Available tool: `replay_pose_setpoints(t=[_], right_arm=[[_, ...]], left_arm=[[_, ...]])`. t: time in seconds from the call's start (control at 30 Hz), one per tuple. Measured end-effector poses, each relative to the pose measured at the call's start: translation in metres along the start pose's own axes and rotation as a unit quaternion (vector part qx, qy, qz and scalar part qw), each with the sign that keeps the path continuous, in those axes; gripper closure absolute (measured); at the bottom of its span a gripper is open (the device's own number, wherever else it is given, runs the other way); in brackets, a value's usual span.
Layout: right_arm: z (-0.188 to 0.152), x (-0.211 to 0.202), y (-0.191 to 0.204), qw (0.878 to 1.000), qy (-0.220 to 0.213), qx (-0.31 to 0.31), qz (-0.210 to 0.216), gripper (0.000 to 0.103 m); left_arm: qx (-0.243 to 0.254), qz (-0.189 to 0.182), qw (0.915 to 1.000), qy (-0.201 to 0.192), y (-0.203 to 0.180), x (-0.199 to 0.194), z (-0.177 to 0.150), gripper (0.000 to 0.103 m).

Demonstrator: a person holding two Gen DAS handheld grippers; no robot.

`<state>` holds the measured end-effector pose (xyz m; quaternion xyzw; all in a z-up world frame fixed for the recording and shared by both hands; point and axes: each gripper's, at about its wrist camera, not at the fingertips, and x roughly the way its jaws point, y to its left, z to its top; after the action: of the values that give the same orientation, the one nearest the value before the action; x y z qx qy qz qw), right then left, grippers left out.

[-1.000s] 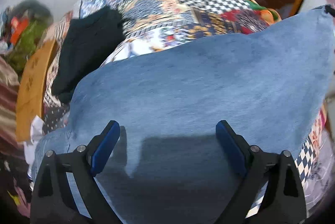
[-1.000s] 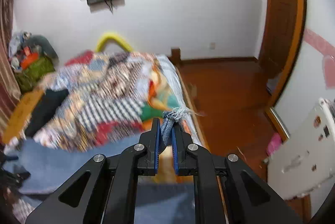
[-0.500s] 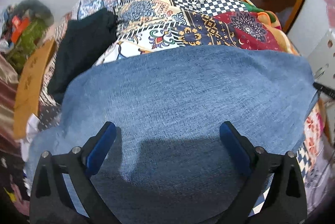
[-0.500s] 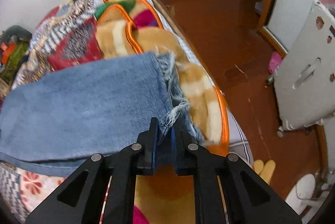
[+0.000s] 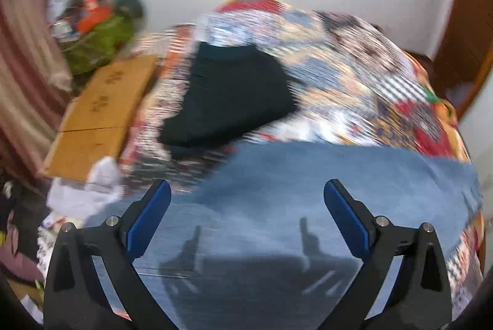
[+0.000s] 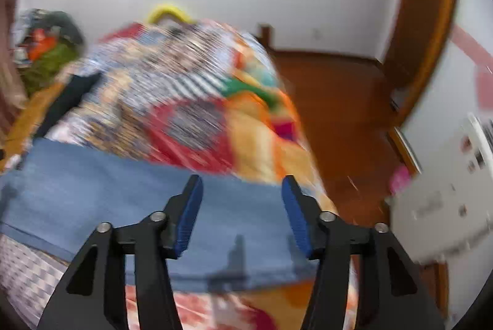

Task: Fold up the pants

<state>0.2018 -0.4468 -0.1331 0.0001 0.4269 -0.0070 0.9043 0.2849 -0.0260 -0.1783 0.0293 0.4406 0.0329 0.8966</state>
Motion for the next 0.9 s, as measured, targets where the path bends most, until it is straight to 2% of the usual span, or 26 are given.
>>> replay_pose_setpoints(t=[0.07, 0.27, 0.4, 0.5, 0.63, 0.73, 0.9], right_arm=[[0.017, -0.002, 0.036, 0.999, -0.019, -0.022, 0.037, 0.044], [0.039, 0.016, 0.137, 0.989, -0.039, -0.068, 0.123, 0.043], [0.040, 0.050, 0.206, 0.981, -0.005, -0.090, 0.174, 0.043], [0.037, 0.080, 0.263, 0.969, 0.031, -0.133, 0.204, 0.043], [0.032, 0.111, 0.315, 0.954, 0.072, -0.192, 0.218, 0.043], [0.029, 0.136, 0.348, 0.942, 0.103, -0.229, 0.223, 0.043], [0.026, 0.174, 0.381, 0.926, 0.149, -0.270, 0.218, 0.043]], left_arm=[[-0.022, 0.018, 0.9996, -0.007, 0.034, -0.004, 0.002, 0.003], [-0.060, 0.080, 0.9950, -0.011, 0.133, -0.007, -0.012, 0.003], [-0.084, 0.095, 0.9914, 0.028, 0.189, 0.014, -0.039, 0.003], [-0.109, 0.093, 0.9875, 0.066, 0.224, 0.038, -0.062, 0.003], [-0.134, 0.063, 0.9835, 0.104, 0.245, 0.063, -0.087, 0.003], [-0.142, 0.037, 0.9810, 0.127, 0.245, 0.083, -0.102, 0.003], [-0.097, 0.053, 0.9835, 0.144, 0.223, 0.103, -0.113, 0.002]])
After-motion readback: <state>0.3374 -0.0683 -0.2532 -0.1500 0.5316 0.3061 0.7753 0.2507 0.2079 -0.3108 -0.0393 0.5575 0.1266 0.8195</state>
